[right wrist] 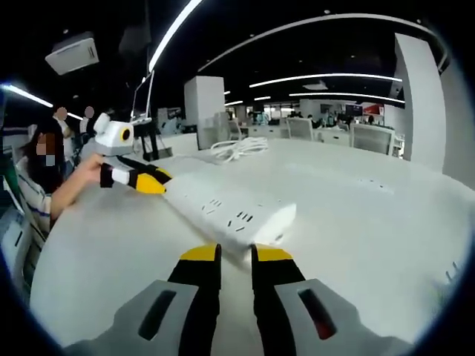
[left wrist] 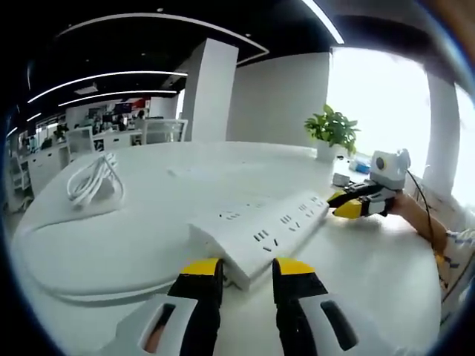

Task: Straighten the power strip on the desk, plug the charger into it

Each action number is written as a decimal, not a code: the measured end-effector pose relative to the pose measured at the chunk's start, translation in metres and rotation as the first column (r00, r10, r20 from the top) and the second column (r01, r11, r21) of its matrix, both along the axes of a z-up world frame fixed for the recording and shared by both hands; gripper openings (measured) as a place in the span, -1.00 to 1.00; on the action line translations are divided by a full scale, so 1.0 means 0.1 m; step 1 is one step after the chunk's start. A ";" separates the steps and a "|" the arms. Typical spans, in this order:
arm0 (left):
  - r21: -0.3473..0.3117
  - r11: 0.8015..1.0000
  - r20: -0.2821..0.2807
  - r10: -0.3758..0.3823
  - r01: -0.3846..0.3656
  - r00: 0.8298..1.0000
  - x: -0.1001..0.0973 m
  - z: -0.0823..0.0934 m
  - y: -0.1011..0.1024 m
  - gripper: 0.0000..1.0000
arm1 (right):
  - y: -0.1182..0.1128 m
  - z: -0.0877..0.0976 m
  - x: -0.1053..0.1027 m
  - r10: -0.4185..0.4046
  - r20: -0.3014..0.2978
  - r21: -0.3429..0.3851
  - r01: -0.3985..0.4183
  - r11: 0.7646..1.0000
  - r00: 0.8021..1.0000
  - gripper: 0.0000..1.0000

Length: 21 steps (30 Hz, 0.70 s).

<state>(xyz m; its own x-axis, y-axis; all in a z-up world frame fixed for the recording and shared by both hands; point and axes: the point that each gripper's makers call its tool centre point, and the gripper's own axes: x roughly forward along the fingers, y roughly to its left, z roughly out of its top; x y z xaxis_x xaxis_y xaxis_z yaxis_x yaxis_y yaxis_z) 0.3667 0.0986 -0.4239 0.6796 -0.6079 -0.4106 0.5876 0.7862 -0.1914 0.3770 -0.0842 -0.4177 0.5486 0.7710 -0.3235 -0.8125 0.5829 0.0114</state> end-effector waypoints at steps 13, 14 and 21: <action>0.005 1.000 0.000 -0.013 0.013 1.000 -0.01 -0.01 -0.01 -0.47 | -0.04 0.00 -0.05 0.018 -0.006 -0.028 -0.018 0.999 1.000 -0.69; 0.006 1.000 0.000 -0.013 0.013 1.000 -0.01 -0.01 0.00 -0.47 | -0.04 0.00 -0.05 0.017 -0.010 -0.025 -0.017 1.000 1.000 -0.69; 0.008 1.000 -0.001 -0.019 0.019 1.000 -0.01 -0.01 0.00 -0.47 | -0.06 0.00 -0.06 0.022 -0.017 -0.029 -0.022 0.999 1.000 -0.69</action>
